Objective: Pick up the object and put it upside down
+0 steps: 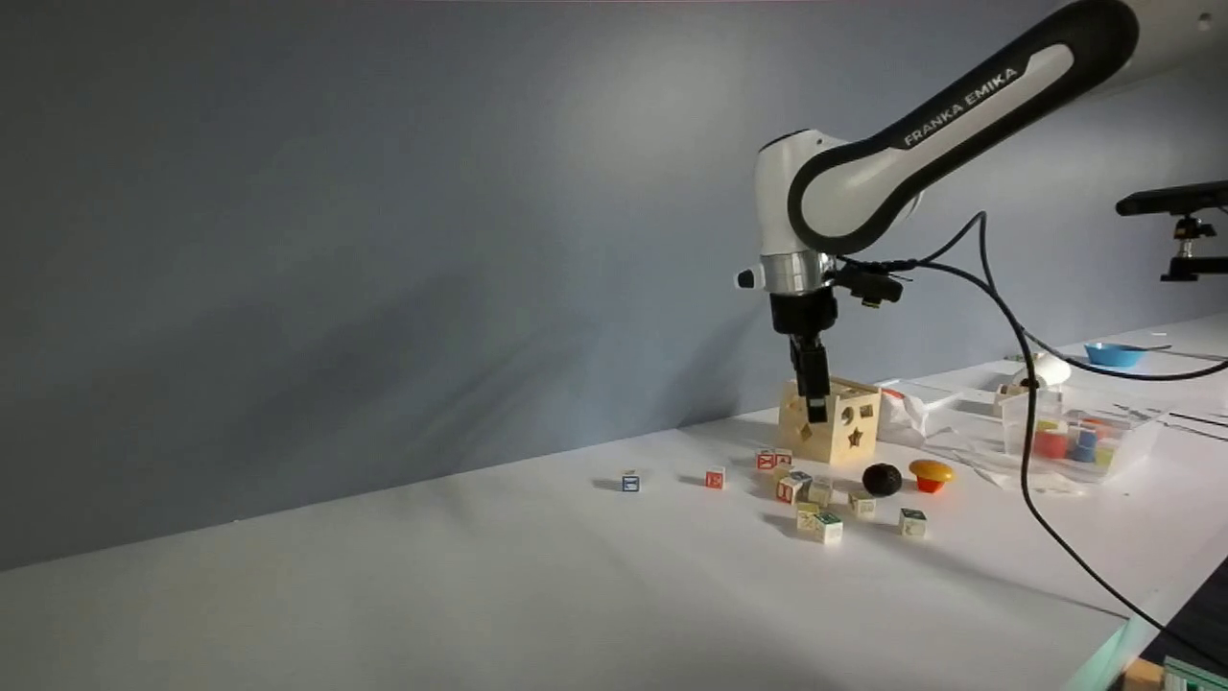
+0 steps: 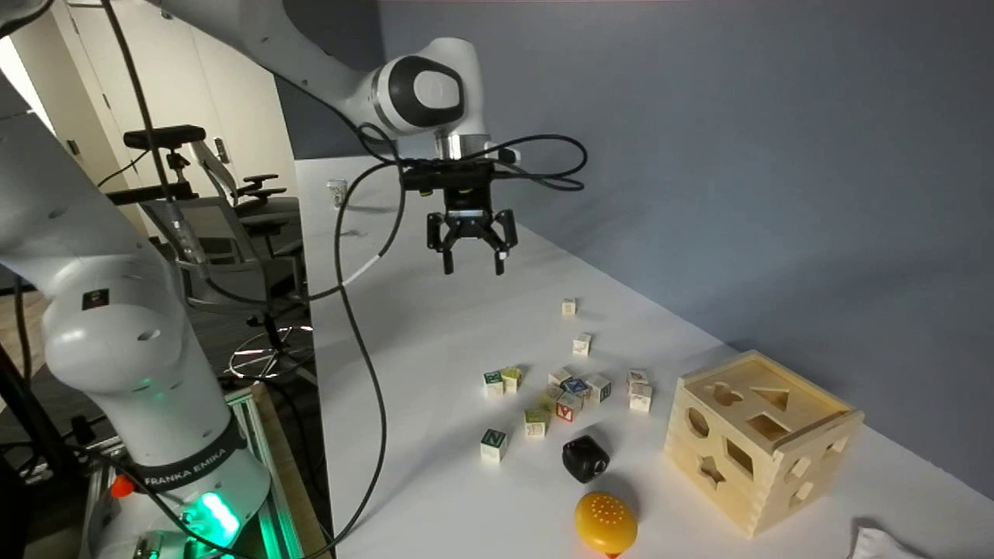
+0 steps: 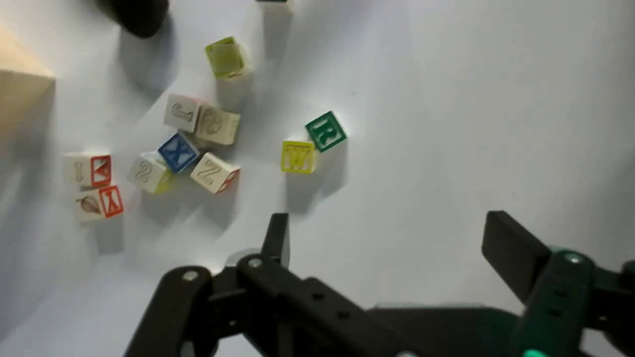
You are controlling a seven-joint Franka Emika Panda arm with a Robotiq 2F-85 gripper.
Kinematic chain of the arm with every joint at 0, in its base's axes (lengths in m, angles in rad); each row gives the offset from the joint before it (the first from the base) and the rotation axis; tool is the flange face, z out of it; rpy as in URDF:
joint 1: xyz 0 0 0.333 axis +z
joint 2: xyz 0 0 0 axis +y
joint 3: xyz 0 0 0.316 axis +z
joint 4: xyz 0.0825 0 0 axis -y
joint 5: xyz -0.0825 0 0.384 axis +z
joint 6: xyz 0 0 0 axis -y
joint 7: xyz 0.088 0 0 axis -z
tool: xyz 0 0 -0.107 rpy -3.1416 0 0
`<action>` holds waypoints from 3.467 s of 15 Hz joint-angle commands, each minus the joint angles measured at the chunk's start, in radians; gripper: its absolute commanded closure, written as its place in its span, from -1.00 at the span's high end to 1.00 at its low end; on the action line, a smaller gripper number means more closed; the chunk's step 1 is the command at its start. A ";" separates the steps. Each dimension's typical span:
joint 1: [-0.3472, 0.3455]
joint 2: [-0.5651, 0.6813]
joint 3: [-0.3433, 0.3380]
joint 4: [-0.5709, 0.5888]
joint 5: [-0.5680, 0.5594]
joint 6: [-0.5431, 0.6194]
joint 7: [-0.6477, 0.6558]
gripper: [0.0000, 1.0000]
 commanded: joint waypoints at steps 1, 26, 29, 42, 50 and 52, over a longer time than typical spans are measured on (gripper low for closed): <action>-0.023 0.104 -0.062 0.075 -0.046 0.156 -0.221 1.00; -0.202 0.519 -0.053 0.344 0.539 0.225 -0.603 1.00; -0.236 0.585 -0.029 0.403 0.603 0.211 -0.610 1.00; -0.285 0.653 0.004 0.449 0.602 0.225 -0.611 1.00; -0.349 0.790 0.034 0.632 0.651 0.077 -0.606 1.00; -0.364 0.826 0.042 0.681 0.662 0.054 -0.603 1.00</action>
